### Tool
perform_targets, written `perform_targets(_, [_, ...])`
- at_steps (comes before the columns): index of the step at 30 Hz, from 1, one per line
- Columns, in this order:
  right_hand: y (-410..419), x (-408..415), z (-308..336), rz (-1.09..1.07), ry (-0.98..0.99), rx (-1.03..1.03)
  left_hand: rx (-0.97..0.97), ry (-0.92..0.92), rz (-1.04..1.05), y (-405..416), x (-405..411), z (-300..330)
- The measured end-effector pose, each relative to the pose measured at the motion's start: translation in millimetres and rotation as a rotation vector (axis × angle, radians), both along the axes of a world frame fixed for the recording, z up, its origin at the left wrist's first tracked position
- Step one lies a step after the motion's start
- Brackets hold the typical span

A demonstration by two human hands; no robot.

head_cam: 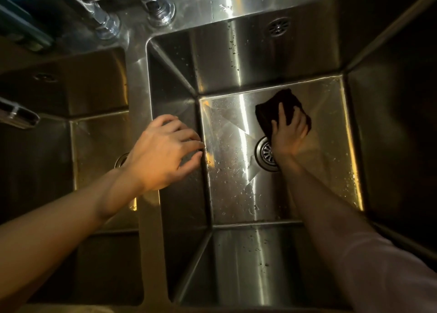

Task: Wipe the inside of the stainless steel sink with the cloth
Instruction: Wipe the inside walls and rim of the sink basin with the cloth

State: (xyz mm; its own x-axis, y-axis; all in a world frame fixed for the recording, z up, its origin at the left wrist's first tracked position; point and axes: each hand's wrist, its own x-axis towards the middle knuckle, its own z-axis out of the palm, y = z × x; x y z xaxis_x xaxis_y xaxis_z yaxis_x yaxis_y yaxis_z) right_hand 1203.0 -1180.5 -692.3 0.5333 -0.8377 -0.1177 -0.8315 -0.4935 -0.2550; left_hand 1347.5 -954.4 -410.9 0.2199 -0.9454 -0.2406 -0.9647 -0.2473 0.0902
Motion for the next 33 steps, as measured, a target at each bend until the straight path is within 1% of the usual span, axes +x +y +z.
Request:
perform_targets(2, [-1.5,1.0,0.9,0.071,0.012,0.022,0.007,0.003,-0.009,-0.7,-0.3,2.1])
perform_targets(5, [-57.7,15.0,3.8,0.301,0.016,0.046,0.026,0.0,-0.004,-0.5,0.3,2.5])
perform_targets(7, [-83.5,18.0,6.8,0.339,0.014,0.047,0.009,-0.007,0.0,-1.2,-0.4,1.0])
perform_targets(9, [-72.1,9.9,5.4,0.212,-0.011,0.033,-0.003,0.002,-0.006,-2.5,0.1,0.2])
perform_targets(11, [-34.8,-2.3,2.9,0.04,-0.011,0.022,-0.018,0.011,-0.01,-2.7,1.2,-0.8])
perform_targets(12, [-20.8,-7.6,1.8,-0.009,-0.004,0.017,-0.024,0.013,-0.016,-2.8,1.3,-1.9])
perform_targets(14, [-22.4,-10.8,2.3,0.017,-0.009,0.0,-0.032,0.014,-0.033,-2.5,1.8,-4.6])
perform_targets(16, [-53.3,-2.5,2.4,0.141,0.01,0.012,-0.036,0.019,-0.037,0.0,3.5,-6.0])
perform_targets(18, [-79.2,7.3,2.5,0.198,0.016,-0.009,-0.03,0.02,-0.026,1.4,4.1,-5.1])
perform_targets(20, [-83.0,8.1,1.8,0.153,-0.038,0.008,-0.014,0.011,-0.014,0.0,3.6,-4.4])
perform_targets(23, [-33.6,-5.6,0.9,-0.062,-0.05,0.007,-0.013,0.009,-0.009,-1.4,3.6,-3.9])
perform_targets(24, [-19.2,-11.9,1.3,-0.096,-0.045,0.001,-0.019,0.01,-0.012,-1.4,3.4,-4.6])
perform_targets(26, [-21.9,-18.1,2.1,-0.042,-0.033,0.01,-0.031,0.017,-0.018,0.0,2.9,-6.3])
perform_targets(28, [-51.7,-13.0,3.7,0.083,0.026,0.021,-0.041,0.014,-0.014,1.5,2.9,-6.9])
perform_targets(29, [-68.7,-9.8,5.4,0.106,0.048,0.018,-0.041,0.012,-0.015,1.6,2.8,-7.0])
perform_targets(31, [-92.0,-4.4,9.9,0.078,0.053,0.02,-0.045,0.009,-0.026,1.5,2.4,-7.8])
perform_targets(33, [-85.7,-3.3,10.8,-0.016,0.025,0.005,-0.053,0.001,-0.052,0.9,2.6,-8.5])
